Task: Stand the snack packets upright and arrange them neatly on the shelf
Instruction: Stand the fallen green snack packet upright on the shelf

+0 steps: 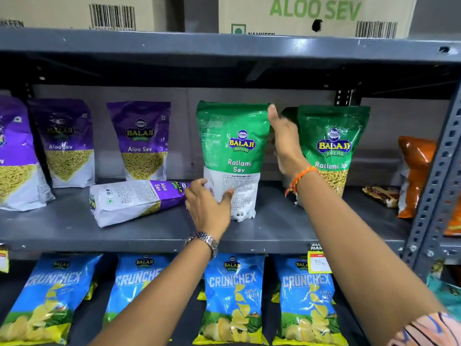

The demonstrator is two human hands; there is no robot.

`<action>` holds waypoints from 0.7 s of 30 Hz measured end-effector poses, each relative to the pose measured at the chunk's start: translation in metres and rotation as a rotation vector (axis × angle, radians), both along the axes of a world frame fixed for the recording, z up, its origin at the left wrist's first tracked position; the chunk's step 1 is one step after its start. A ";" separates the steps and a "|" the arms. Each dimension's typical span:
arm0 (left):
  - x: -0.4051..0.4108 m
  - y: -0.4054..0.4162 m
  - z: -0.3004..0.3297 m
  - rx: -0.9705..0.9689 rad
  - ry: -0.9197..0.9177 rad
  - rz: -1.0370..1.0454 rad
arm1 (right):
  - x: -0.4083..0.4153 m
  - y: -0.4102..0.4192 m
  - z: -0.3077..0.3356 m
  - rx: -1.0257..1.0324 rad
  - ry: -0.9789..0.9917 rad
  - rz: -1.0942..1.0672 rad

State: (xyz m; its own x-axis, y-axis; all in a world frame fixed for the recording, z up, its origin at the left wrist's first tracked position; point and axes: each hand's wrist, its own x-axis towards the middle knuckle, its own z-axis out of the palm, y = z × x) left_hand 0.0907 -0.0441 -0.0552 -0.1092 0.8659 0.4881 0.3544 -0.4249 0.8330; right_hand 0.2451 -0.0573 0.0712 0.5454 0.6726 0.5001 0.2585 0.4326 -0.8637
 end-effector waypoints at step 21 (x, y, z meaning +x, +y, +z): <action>0.014 0.030 0.033 -0.387 -0.652 -0.718 | -0.009 -0.014 -0.103 -0.331 0.163 0.261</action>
State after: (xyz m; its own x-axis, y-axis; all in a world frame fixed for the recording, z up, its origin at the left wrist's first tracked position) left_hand 0.1045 -0.0144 -0.0226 0.3503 0.9161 0.1950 -0.4436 -0.0211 0.8960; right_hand 0.2366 -0.0712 -0.0317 0.3904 0.9072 0.1568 0.0268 0.1590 -0.9869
